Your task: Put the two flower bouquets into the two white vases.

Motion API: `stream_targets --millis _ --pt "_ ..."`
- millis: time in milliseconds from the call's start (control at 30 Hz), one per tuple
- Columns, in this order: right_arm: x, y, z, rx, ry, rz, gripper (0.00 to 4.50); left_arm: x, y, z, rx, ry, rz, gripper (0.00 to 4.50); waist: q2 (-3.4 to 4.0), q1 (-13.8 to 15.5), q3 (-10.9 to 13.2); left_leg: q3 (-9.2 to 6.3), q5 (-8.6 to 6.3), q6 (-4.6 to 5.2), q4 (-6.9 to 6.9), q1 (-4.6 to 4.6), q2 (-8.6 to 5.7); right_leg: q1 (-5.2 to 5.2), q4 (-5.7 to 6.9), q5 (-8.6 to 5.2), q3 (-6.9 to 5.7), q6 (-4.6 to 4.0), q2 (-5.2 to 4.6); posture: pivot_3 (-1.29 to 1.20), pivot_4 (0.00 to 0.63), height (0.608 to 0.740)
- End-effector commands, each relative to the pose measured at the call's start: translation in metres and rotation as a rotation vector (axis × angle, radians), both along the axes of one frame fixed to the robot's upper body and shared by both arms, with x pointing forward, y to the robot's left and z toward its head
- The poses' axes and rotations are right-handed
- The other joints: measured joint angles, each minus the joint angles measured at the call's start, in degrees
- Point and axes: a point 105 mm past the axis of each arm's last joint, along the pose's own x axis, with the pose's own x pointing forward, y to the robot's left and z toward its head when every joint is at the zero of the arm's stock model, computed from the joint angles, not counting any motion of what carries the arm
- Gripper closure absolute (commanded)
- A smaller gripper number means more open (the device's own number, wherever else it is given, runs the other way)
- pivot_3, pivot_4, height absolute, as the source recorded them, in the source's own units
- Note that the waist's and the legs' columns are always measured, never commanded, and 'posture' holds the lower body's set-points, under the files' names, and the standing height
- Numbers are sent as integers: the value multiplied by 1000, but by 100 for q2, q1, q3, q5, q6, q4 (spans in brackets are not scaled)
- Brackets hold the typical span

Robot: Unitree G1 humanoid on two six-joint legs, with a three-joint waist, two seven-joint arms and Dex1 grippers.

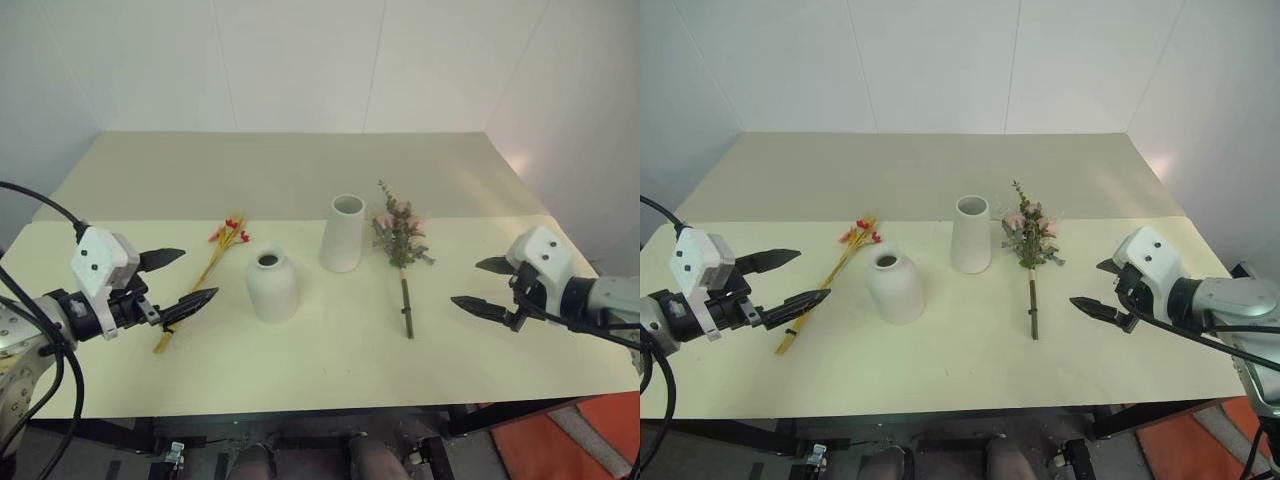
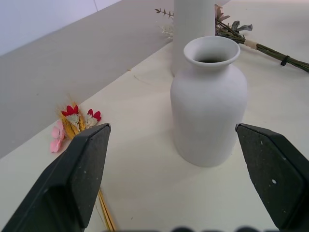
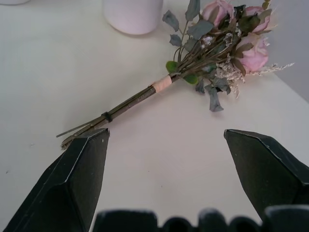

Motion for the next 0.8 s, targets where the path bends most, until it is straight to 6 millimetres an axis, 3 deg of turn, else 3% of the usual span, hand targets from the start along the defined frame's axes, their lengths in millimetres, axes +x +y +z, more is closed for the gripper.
stream_targets --millis 33,367,533,800 --pt "-1 -2 12 -5 -54 -9 54 -1 -1 13 6 -62 5 0 0 2 0 0 0 0 0 0 0 0 0 0 0 0 0 0 150 740" --pt "7 -4 13 69 -31 -115 54 2 -5 19 -1 -80 -18 0 0 0 0 0 0 0 0 1 0 0 0 0 0 1 1 0 150 740" --pt "17 18 6 194 124 -180 54 6 -14 21 -41 -92 -70 0 0 -31 0 -1 0 0 2 12 0 4 6 2 3 -1 3 0 150 740" --pt "39 45 -5 253 443 -354 54 7 -27 27 -47 -90 -198 0 0 -30 0 -2 0 1 0 -1 1 -7 9 19 3 27 6 0 150 740"
